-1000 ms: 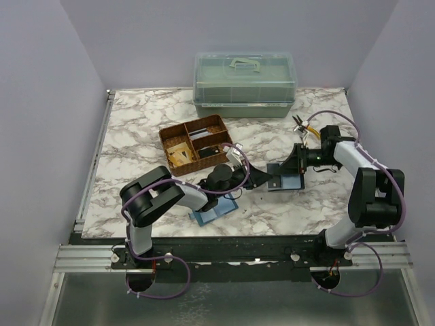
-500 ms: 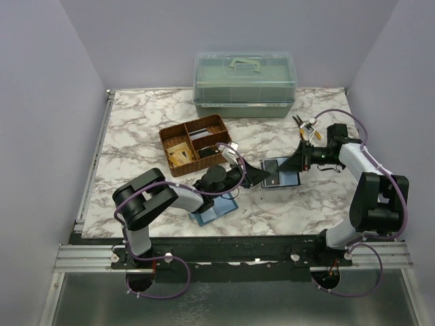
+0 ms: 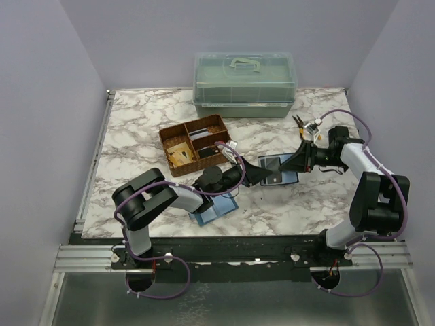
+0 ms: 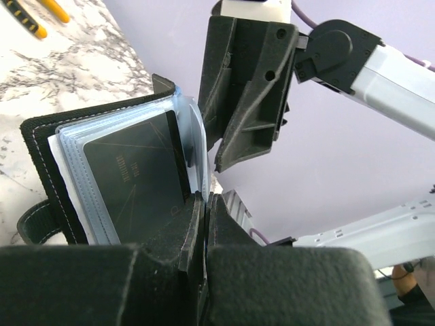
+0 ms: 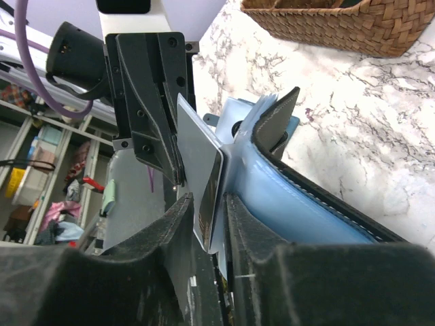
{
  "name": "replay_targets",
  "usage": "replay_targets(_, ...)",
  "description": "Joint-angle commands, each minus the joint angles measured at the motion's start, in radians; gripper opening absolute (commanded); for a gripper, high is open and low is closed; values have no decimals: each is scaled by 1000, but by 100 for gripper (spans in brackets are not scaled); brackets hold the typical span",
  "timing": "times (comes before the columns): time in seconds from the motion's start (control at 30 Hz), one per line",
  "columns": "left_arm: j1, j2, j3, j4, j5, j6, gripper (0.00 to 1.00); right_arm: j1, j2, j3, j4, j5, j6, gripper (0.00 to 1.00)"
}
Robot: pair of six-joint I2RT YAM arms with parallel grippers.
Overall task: Take the credit cards out of the card holder
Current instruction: Pick up the card holder from the center of the board.
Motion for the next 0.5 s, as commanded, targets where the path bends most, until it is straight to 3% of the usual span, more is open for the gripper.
replay_targets(0.0, 1, -5, 27, 135, 39, 5, 0, 6, 20, 27, -151, -111, -141, 24)
replay_targets(0.13, 3, -4, 14, 132, 5, 5, 0, 6, 29, 41, -221, -127, -215, 18)
replay_targets(0.47, 6, -63, 22, -24, -58, 72, 0, 7, 23, 35, -238, -134, -236, 16)
